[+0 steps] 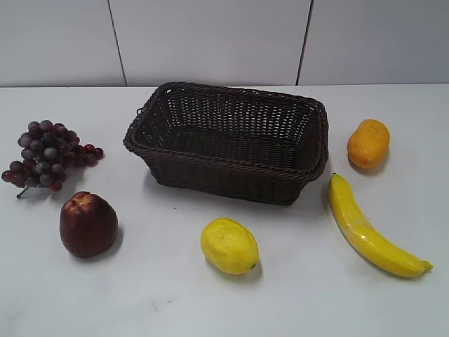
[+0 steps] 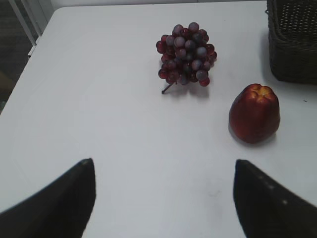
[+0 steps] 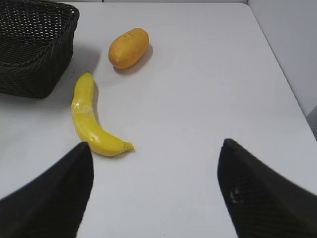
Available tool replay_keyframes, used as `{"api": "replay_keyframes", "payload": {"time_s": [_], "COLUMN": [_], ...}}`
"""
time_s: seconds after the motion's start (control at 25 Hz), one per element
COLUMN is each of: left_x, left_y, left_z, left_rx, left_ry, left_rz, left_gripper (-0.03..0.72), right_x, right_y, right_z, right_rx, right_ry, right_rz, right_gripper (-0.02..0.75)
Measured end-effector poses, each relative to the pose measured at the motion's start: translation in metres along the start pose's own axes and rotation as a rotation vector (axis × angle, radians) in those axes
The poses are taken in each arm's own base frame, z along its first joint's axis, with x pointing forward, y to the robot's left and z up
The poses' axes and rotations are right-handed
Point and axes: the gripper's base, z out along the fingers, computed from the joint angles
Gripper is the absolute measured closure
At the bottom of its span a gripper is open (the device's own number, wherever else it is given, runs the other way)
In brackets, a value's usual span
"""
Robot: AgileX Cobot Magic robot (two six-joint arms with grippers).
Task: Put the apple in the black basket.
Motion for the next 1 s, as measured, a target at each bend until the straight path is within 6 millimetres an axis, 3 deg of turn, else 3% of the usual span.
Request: {"api": "replay_keyframes", "payload": {"time_s": [0.8,1.0], "left_x": [0.000,-0.028], "left_y": [0.000,0.000], "left_z": [0.000,0.007], "left_rx": [0.002,0.017], "left_ry": [-0.003,-0.029], "left_rz": [-0.001,-0.013], "left_gripper": [0.090,0.061], "right_x": [0.000,0.000], "right_y": [0.000,0.000], "right_z": [0.000,0.000], "right_rx": [0.000,0.000], "right_ry": [0.001,0.001], "right_rz": [0.000,0.000], "right_gripper": [0.150,0.150]}}
